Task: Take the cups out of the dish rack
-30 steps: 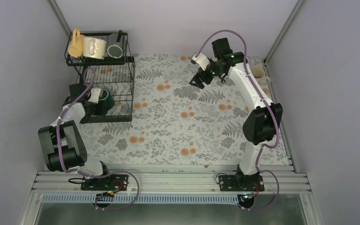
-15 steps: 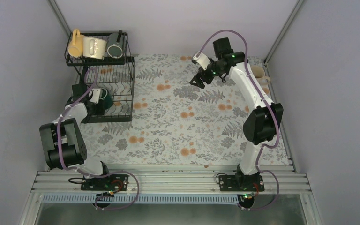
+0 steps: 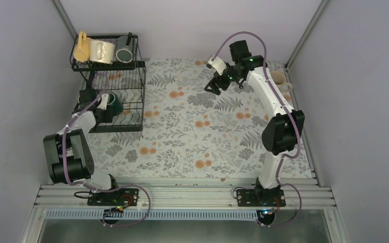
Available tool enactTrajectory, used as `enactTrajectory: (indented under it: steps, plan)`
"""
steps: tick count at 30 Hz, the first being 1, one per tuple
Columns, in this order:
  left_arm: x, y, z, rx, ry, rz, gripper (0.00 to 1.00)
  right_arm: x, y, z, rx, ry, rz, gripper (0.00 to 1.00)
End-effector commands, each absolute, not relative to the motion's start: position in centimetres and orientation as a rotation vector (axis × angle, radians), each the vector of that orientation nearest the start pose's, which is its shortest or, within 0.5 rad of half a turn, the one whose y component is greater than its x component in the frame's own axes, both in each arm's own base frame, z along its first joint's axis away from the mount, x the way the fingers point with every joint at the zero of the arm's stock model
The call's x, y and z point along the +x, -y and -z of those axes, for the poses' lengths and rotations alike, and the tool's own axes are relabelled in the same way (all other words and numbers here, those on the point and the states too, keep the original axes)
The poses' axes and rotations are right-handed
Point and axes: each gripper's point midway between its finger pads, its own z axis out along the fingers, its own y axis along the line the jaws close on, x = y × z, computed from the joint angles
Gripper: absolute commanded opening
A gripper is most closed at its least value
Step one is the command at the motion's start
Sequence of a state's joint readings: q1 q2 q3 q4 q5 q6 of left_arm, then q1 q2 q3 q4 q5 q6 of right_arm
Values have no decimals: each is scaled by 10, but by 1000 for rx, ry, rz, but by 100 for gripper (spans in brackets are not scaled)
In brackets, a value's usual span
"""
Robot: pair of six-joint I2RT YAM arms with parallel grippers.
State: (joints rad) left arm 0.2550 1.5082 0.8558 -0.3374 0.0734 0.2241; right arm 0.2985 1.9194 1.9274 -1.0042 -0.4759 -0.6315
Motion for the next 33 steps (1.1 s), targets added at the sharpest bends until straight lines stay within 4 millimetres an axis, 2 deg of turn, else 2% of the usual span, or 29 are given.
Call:
enactTrajectory:
  steps: [1, 4, 7, 13, 19, 28, 31, 33]
  plan:
    - [365, -84, -75, -25, -2532, -112, 13, 438, -218, -237, -1263, -2100, -493, 98]
    - [364, -86, -68, -28, -2550, -123, 15, 437, -219, -238, -1269, -2094, -496, 99]
    - [364, -87, -64, -29, -2558, -131, 26, 436, -219, -236, -1279, -2098, -499, 99]
    - [373, -86, -66, -16, -2524, -120, 29, 434, -218, -234, -1292, -2101, -497, 99]
    - [379, -78, -65, 7, -2484, -63, 21, 434, -218, -232, -1299, -2100, -499, 99]
    - [379, -73, -50, 17, -2479, -29, 11, 437, -219, -230, -1300, -2101, -505, 99]
    - [378, -69, -54, 47, -2469, -9, 6, 438, -220, -230, -1299, -2099, -512, 99]
    - [378, -68, -66, 66, -2447, -12, 4, 438, -221, -230, -1295, -2098, -517, 99]
